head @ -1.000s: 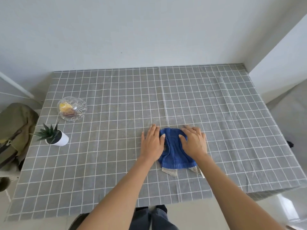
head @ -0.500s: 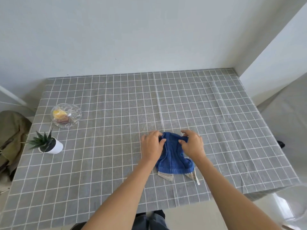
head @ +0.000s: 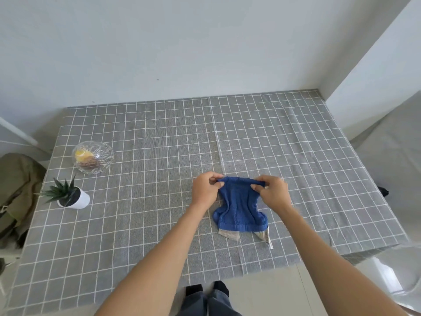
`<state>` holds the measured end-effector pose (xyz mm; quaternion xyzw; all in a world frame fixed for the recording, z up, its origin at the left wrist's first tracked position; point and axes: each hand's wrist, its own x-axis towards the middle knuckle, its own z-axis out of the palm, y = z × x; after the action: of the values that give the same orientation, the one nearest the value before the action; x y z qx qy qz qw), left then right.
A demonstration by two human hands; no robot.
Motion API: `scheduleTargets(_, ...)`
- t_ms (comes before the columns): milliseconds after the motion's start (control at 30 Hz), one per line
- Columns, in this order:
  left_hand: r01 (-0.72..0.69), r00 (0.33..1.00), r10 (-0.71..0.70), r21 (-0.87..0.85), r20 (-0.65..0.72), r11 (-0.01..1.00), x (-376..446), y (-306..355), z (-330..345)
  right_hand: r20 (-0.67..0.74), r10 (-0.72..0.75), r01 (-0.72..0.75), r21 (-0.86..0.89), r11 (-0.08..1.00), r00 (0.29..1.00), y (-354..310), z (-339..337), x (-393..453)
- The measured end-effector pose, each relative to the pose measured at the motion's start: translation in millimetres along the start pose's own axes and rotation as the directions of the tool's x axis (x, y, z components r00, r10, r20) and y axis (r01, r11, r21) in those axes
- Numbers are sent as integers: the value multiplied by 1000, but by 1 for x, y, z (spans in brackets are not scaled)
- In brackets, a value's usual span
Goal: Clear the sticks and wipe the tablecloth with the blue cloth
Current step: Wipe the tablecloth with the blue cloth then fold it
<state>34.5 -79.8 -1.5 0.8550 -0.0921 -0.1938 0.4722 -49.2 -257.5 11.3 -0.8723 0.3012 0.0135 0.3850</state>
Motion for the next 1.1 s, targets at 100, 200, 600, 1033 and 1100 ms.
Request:
scheduleTargets(100, -6, 999, 8, -73, 35, 997, -4, 12, -9, -34, -4, 4, 25, 1000, 999, -3, -15, -7)
scheduleTargets(200, -19, 999, 24, -131, 38, 991, -10, 33, -14, -78, -34, 35, 8, 999, 996, -7, -35, -13)
scheduleTargets(600, -70, 990, 103, -294, 97, 953, -22, 125, 10, -103, -142, 161, 204, 966, 985, 9, -147, -7)
scheduleTargets(1033, 163, 939, -17, -402, 343, 901, -61, 170, 137, 300, -104, 74, 110, 991, 948, 119, -268, 8)
scheduleTargets(1100, 224, 936, -101, -350, 337, 909, -55, 163, 159, 319, -44, 27, 56, 998, 947, 136, -260, 23)
